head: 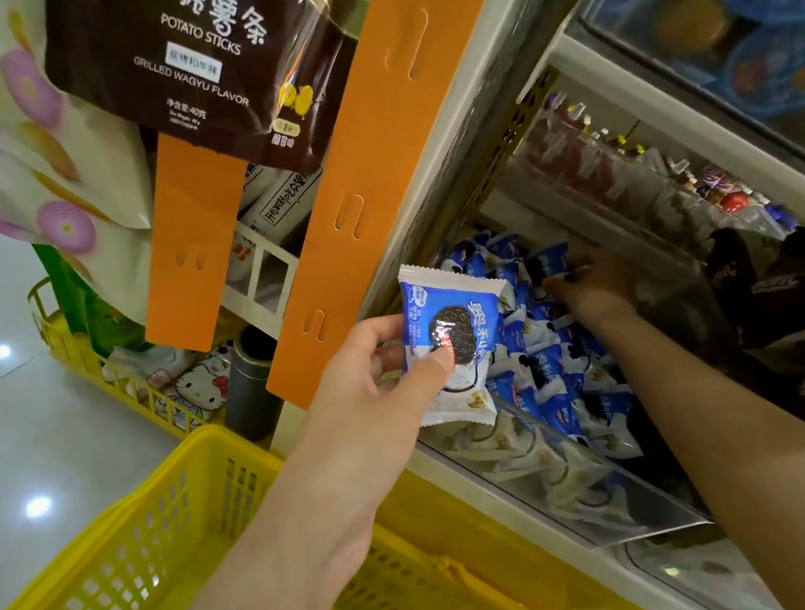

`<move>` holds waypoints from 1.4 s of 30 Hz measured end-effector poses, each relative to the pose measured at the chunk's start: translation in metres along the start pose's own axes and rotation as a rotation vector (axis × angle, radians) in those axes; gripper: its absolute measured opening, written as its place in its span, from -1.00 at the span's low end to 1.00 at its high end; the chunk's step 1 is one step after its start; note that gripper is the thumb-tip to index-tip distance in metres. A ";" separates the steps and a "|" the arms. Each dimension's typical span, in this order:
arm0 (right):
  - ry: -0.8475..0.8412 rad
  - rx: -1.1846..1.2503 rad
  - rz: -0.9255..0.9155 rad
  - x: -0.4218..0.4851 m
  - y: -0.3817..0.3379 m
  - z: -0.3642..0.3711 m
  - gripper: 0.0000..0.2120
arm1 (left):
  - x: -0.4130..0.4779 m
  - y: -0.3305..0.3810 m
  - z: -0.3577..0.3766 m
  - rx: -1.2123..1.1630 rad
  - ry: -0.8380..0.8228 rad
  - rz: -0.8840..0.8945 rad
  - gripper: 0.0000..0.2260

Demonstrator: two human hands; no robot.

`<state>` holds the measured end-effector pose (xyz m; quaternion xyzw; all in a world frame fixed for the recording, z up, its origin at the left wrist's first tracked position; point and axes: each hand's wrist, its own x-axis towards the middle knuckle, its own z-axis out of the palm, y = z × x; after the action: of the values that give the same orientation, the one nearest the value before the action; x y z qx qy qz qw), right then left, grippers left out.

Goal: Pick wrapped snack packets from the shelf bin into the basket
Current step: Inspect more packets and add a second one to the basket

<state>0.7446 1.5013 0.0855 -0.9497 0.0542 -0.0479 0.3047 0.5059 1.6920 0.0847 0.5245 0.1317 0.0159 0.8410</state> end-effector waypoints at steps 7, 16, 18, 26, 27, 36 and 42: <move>-0.043 -0.056 -0.035 -0.003 -0.003 0.013 -0.64 | 0.001 0.000 -0.001 -0.009 0.007 0.030 -0.73; -0.076 -0.126 -0.065 -0.016 -0.021 0.005 -0.68 | 0.004 0.000 -0.001 0.013 0.018 0.030 -0.74; -0.038 -0.089 -0.139 -0.033 -0.032 0.002 -0.70 | 0.002 -0.001 0.001 0.035 0.015 0.030 -0.74; -0.098 0.255 -0.500 -0.141 -0.063 -0.018 -0.75 | -0.007 -0.010 0.008 0.110 -0.011 0.026 -0.82; -0.133 0.277 -0.509 -0.155 -0.062 -0.021 -0.74 | -0.009 -0.011 0.009 0.117 -0.018 0.029 -0.81; -0.367 0.451 -0.486 -0.212 -0.033 -0.034 -0.92 | -0.031 -0.022 0.008 0.218 -0.074 0.056 -0.76; -0.396 0.497 -0.468 -0.229 -0.018 -0.026 -0.96 | -0.044 -0.030 0.002 0.237 -0.098 0.092 -0.85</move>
<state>0.5162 1.5311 0.1036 -0.8245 -0.2370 0.0563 0.5107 0.4605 1.6691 0.0682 0.6259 0.0673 0.0128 0.7769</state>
